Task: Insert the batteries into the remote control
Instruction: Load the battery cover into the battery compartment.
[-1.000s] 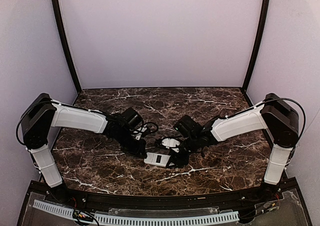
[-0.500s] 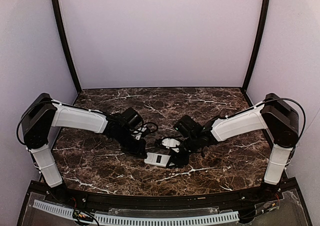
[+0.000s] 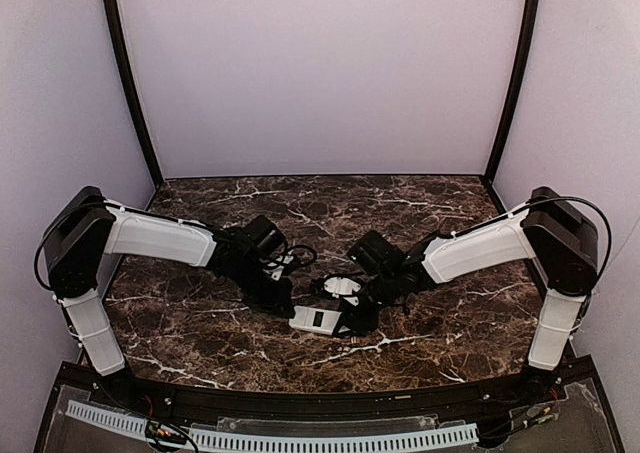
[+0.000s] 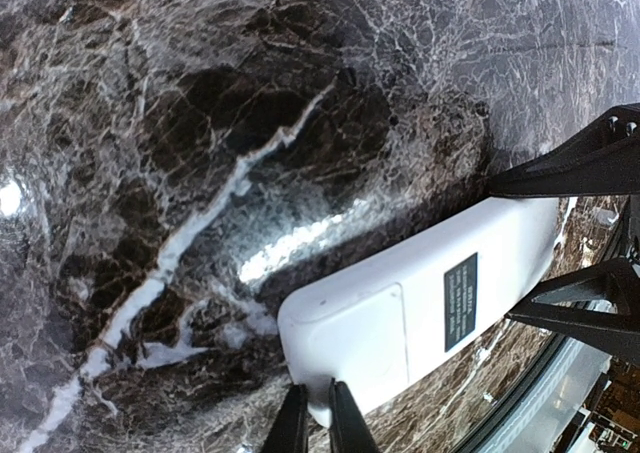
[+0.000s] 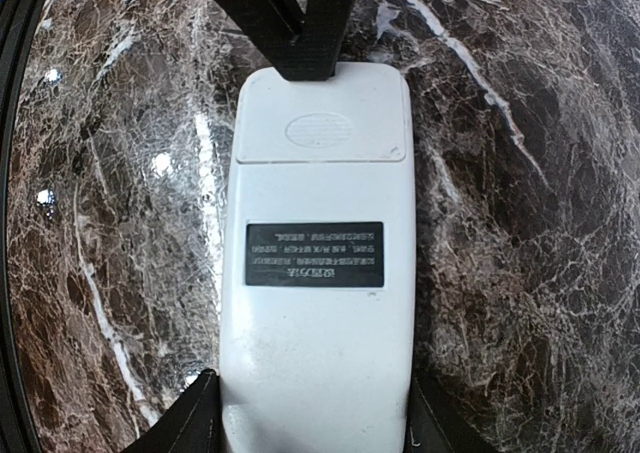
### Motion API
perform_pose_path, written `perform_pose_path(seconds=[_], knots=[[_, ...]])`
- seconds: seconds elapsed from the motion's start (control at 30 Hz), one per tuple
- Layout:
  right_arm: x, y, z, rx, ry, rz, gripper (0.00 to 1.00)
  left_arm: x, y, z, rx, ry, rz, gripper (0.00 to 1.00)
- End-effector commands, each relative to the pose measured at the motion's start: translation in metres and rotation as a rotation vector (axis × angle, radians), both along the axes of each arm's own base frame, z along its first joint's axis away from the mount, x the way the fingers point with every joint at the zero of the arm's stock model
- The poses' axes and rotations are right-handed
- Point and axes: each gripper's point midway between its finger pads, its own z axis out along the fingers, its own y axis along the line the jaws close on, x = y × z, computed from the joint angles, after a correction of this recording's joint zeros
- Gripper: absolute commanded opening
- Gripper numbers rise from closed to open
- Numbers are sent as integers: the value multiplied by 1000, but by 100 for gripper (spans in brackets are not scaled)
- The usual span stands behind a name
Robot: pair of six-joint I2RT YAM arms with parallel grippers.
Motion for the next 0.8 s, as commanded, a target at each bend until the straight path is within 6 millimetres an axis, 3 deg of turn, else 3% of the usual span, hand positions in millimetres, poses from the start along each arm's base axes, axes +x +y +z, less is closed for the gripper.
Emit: perform_pose_path(seconds=[0.0, 0.67, 0.77], knots=[[-7, 0, -16, -20, 23, 25, 4, -68, -13, -44, 1, 206, -141, 7], [0, 1, -25, 11, -31, 58, 0, -87, -45, -30, -163, 260, -188, 7], [8, -8, -26, -6, -28, 28, 10, -78, -34, -32, -117, 230, -169, 7]])
